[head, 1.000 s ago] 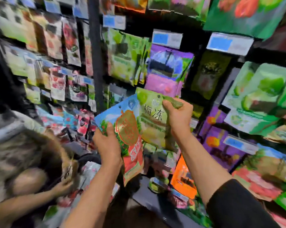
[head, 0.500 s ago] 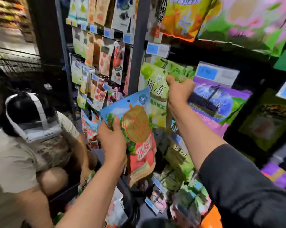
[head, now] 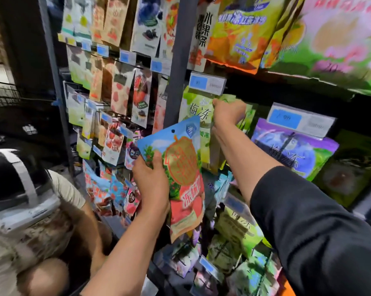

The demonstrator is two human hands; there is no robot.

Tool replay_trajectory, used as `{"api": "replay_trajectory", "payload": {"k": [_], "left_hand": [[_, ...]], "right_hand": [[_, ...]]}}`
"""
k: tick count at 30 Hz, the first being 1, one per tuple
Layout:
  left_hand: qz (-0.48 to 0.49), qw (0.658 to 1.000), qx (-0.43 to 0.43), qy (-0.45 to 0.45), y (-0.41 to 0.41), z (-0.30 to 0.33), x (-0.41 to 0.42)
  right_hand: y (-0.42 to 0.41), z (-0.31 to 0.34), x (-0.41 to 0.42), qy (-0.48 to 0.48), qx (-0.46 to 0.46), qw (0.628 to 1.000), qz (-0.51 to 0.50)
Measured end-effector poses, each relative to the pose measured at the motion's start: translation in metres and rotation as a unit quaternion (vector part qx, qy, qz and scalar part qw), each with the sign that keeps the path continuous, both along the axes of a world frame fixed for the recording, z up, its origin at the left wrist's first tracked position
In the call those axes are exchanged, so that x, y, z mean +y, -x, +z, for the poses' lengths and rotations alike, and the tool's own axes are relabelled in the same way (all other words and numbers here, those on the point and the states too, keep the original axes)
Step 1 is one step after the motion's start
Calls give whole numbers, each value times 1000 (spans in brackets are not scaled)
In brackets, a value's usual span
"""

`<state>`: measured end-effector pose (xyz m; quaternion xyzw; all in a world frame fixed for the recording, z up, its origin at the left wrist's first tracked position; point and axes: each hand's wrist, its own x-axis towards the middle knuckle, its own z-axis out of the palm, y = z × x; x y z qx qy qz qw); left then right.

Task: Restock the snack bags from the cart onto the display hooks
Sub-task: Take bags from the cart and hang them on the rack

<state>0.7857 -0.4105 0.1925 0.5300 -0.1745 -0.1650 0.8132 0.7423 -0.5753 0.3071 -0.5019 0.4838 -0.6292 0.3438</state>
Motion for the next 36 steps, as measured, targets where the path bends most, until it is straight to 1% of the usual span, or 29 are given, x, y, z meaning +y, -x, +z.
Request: {"api": "replay_trajectory", "payload": {"k": [5,10,14,19,21,23,27,29,33,36], "left_hand": [[-35,999,11,10,-9,-3,-10],[-54,998,18,15,-15,-8,-19],[-59,998,12,16,-20,-8,-24],[-69,997,7,13,-32,-14,-30],[-74,997,5,12,-34,-15,-30],[-77,997,1,9,-37,-18,-28],[-81,996,14,18,-40,-24,-25],[-92,995,30,21,-40,-25,-23],[-119,992,48,16,-44,-30,-19],[-141,989,51,2,-49,-36,-13]], "right_hand": [[-8,-8,-7,6,22,999,-45],[-17,-13,-10,17,21,997,-71],[-20,-13,-15,14,19,993,-112],[-10,-17,-36,-4,94,982,-165],[-1,-13,-46,-30,130,978,-158],[6,-20,-48,-24,155,976,-149],[11,-72,-28,14,241,962,-126],[14,-85,-27,-3,271,955,-122],[20,-67,-54,-77,279,951,-105],[19,-68,-56,-87,271,954,-93]]}}
